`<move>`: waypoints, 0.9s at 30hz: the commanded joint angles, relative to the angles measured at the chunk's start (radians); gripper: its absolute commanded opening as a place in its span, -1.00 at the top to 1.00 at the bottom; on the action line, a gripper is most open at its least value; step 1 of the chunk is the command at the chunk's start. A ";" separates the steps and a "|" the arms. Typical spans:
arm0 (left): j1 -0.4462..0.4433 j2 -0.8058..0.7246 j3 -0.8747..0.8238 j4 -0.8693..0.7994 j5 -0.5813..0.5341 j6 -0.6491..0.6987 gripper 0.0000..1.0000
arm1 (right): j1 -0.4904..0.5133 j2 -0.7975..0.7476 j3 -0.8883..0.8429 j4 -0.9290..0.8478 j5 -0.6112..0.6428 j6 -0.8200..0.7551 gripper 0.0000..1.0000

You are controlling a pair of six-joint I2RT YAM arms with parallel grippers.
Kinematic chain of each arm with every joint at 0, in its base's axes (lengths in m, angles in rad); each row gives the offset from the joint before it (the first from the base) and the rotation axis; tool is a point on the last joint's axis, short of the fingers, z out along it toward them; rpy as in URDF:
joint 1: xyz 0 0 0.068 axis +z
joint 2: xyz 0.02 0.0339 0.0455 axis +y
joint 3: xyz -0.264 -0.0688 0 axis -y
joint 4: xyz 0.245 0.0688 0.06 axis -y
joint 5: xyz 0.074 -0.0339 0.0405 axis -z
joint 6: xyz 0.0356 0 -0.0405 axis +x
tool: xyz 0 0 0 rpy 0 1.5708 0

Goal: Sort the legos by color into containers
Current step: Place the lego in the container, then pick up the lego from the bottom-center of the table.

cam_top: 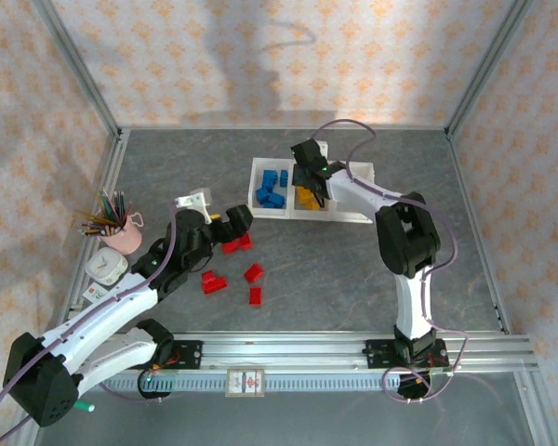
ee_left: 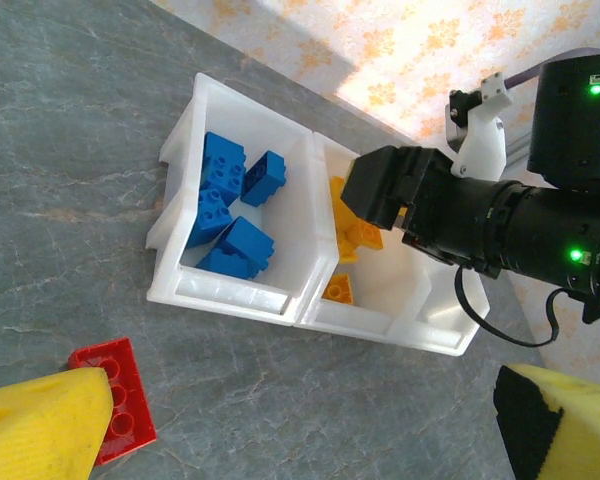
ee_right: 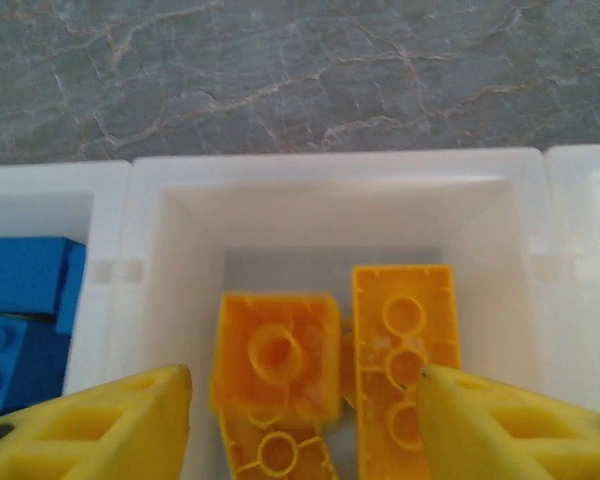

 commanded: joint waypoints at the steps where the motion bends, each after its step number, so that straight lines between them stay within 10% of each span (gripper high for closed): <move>1: 0.008 -0.004 0.026 0.035 0.011 0.015 -0.98 | 0.004 -0.008 0.037 -0.029 0.014 -0.025 -0.28; 27: 0.012 -0.262 -0.073 -0.227 -0.052 -0.021 -0.99 | 0.427 -0.431 -0.490 0.036 -0.101 0.162 -0.60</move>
